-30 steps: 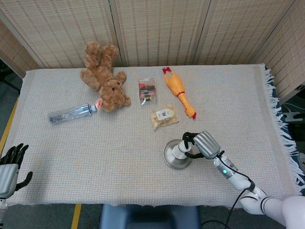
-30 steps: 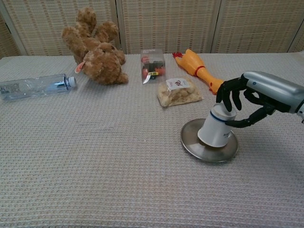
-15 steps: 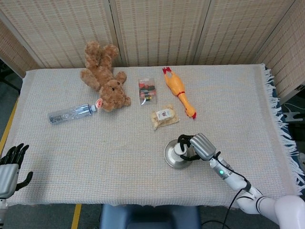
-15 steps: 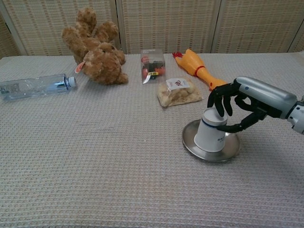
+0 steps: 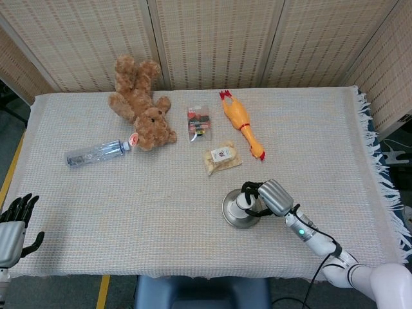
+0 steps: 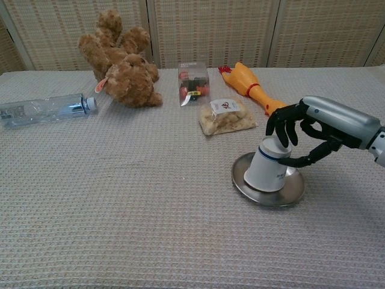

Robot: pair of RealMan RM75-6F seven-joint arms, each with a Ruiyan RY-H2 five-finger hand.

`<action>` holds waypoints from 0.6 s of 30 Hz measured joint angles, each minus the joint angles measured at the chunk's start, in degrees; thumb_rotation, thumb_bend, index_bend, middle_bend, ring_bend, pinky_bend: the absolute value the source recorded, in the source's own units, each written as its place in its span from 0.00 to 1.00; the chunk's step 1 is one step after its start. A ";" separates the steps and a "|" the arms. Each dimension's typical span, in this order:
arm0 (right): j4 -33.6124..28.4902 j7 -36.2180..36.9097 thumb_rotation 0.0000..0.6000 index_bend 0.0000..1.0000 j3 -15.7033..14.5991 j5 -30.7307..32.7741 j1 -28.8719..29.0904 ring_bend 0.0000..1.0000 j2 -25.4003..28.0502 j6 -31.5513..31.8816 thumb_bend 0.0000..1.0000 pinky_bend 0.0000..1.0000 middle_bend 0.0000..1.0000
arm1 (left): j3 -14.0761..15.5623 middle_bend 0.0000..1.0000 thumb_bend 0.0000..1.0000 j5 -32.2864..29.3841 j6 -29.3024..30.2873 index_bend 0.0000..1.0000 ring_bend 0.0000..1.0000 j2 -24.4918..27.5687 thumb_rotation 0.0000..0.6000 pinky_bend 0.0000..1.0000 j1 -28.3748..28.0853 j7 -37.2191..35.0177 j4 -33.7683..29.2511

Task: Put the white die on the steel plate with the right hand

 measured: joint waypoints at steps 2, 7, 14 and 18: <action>2.23 -2.17 1.00 0.64 0.30 -0.03 -0.17 0.59 -1.03 0.93 0.11 0.90 0.61 | 0.00 0.02 0.35 0.00 -0.04 0.00 0.02 -0.01 1.00 0.21 -0.03 0.00 0.01; 8.34 -6.08 1.00 0.64 0.85 -0.36 -0.57 0.59 -4.14 4.02 0.11 0.90 0.61 | 0.00 0.02 0.35 -0.05 -0.11 0.00 0.02 -0.03 1.00 0.21 -0.05 0.01 0.08; 7.04 1.80 1.00 0.64 -0.46 -0.90 -0.31 0.59 -3.90 3.53 0.11 0.90 0.61 | -0.02 0.02 0.35 0.04 0.00 0.00 0.02 0.00 1.00 0.21 -0.03 -0.05 0.08; 1.96 10.29 1.00 0.64 -1.95 -1.38 0.41 0.59 -1.06 1.49 0.11 0.90 0.61 | 0.01 0.02 0.35 0.08 0.08 0.00 0.02 0.06 1.00 0.21 0.03 -0.09 -0.02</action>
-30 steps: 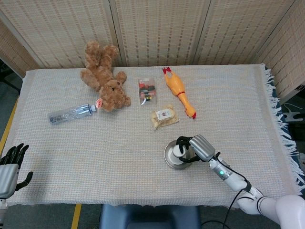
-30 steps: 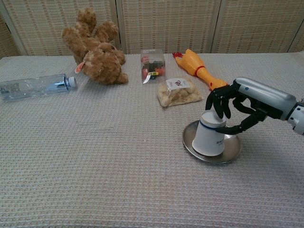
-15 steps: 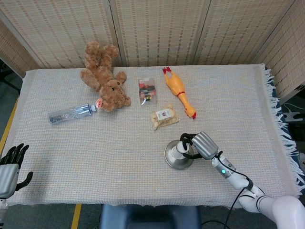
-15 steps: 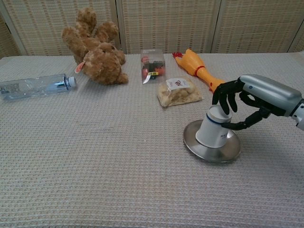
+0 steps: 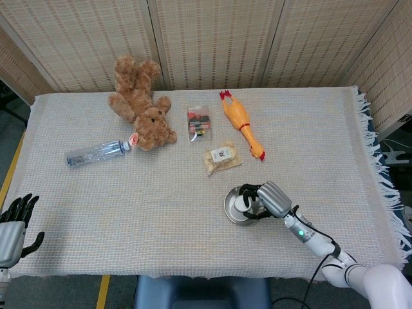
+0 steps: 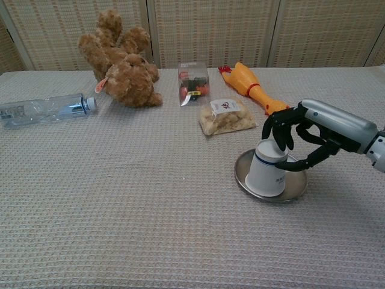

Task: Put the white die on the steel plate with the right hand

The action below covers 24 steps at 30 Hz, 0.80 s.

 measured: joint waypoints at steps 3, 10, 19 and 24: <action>-2.88 2.80 1.00 0.64 -0.61 -0.18 0.37 0.59 1.47 -0.89 0.11 0.90 0.61 | 0.01 0.02 0.35 0.02 0.06 0.00 0.02 0.01 1.00 0.21 0.03 -0.01 -0.03; -0.82 -2.80 1.00 0.64 -0.05 0.11 0.20 0.59 1.09 -0.22 0.11 0.90 0.61 | 0.05 0.02 0.35 0.03 -0.10 0.00 0.02 -0.04 1.00 0.21 -0.05 0.18 -0.03; 12.00 -17.13 1.00 0.64 1.96 0.35 -0.91 0.59 -5.14 4.80 0.11 0.90 0.61 | 0.08 0.02 0.35 0.06 -0.11 0.00 0.02 -0.05 1.00 0.21 -0.05 0.25 -0.06; 12.47 -14.20 1.00 0.64 1.66 0.28 -1.06 0.59 -6.00 5.30 0.11 0.90 0.61 | 0.08 0.02 0.35 0.08 -0.08 0.00 0.02 -0.01 1.00 0.21 -0.04 0.21 -0.07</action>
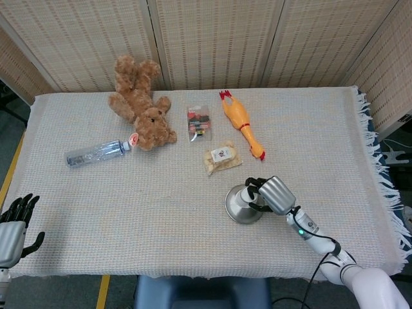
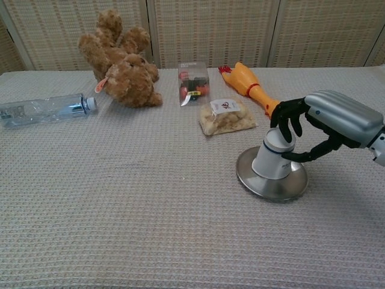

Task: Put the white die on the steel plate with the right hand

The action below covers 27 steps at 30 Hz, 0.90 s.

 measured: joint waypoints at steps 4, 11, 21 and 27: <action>-3.24 7.70 1.00 0.64 -0.94 -0.23 0.27 0.59 1.56 -1.22 0.11 0.90 0.61 | -0.03 0.02 0.35 -0.04 -0.04 0.00 0.02 0.00 1.00 0.21 -0.03 -0.06 0.04; -8.94 18.80 1.00 0.64 -2.04 -0.47 0.84 0.59 4.54 -2.85 0.11 0.90 0.61 | 0.04 0.02 0.35 0.05 -0.03 0.00 0.02 0.04 1.00 0.21 0.00 -0.02 -0.08; -0.95 1.09 1.00 0.64 -0.40 0.12 0.01 0.59 1.51 0.28 0.11 0.90 0.61 | 0.11 0.02 0.35 0.00 -0.29 0.00 0.02 0.01 1.00 0.21 -0.10 0.11 -0.09; 0.49 0.59 1.00 0.64 0.32 0.25 -0.46 0.59 0.60 3.30 0.11 0.90 0.61 | 0.09 0.02 0.35 -0.01 -0.22 0.00 0.02 0.03 1.00 0.21 -0.07 0.05 -0.07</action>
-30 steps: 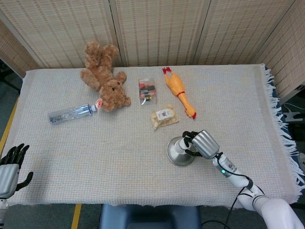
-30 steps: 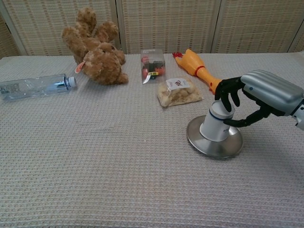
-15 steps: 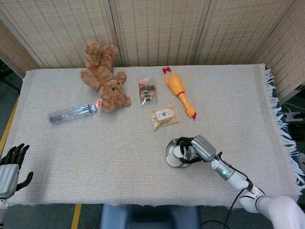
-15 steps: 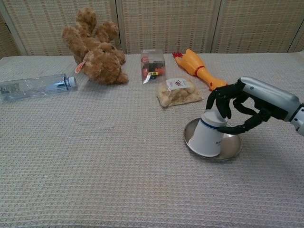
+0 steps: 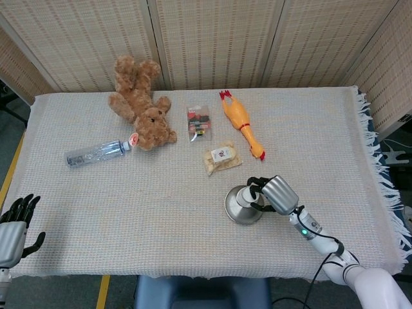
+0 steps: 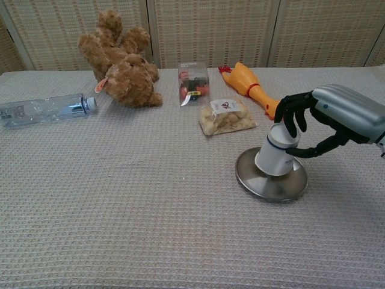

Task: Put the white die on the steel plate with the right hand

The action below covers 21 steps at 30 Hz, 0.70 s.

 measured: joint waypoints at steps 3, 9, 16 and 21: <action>-0.62 -0.35 1.00 0.64 0.61 0.18 -0.34 0.59 0.40 2.63 0.11 0.90 0.61 | -0.02 0.02 0.35 -0.12 -0.15 0.00 0.02 -0.05 1.00 0.21 -0.05 0.02 0.09; -5.09 -1.15 1.00 0.64 1.83 0.59 -1.53 0.59 3.83 7.30 0.11 0.90 0.61 | -0.03 0.02 0.35 -0.14 -0.13 0.00 0.02 -0.02 1.00 0.21 -0.06 0.01 0.02; -10.38 -9.47 1.00 0.64 2.57 3.34 -5.08 0.59 8.15 6.78 0.11 0.90 0.61 | -0.04 0.02 0.35 -0.24 -0.19 0.00 0.02 0.00 1.00 0.21 -0.06 0.00 -0.05; -14.02 -13.67 1.00 0.59 2.77 7.06 -8.13 0.55 10.86 2.36 0.11 0.89 0.61 | 0.09 0.02 0.35 -0.09 -0.32 0.00 0.02 -0.15 1.00 0.21 -0.15 0.56 -0.11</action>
